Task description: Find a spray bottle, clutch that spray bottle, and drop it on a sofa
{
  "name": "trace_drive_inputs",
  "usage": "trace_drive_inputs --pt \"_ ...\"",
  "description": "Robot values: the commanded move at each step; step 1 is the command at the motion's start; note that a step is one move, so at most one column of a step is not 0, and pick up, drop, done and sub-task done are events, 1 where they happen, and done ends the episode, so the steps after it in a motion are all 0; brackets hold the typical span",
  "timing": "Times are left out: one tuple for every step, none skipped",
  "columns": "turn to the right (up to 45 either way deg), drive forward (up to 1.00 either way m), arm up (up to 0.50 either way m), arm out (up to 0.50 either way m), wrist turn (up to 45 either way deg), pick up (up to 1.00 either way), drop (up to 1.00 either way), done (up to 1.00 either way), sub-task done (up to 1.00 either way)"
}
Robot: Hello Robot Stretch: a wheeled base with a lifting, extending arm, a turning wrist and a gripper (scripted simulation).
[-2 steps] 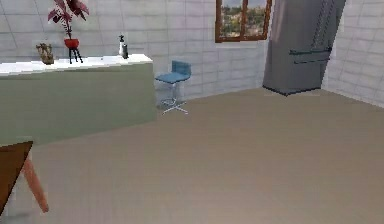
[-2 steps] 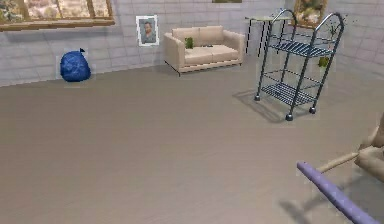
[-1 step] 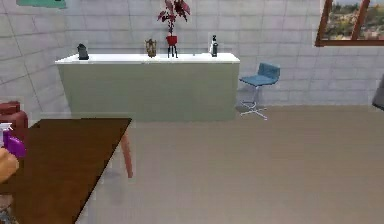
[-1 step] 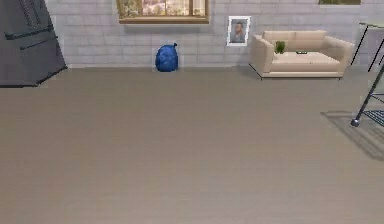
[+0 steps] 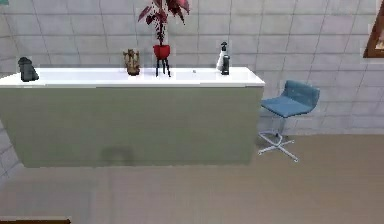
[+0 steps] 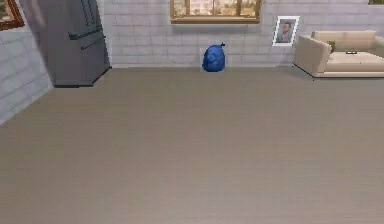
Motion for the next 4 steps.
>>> trace_drive_inputs --pt "-9.0 0.00 0.00 0.00 0.0 0.00 0.00 0.00 0.00" --pt "0.0 0.10 0.00 0.00 0.0 0.00 0.00 0.00 0.00" --pt "-45.0 0.00 0.00 0.00 0.0 0.00 0.00 0.00 0.00" --pt "-27.0 0.00 0.00 0.00 0.0 0.00 0.00 0.00 0.00"
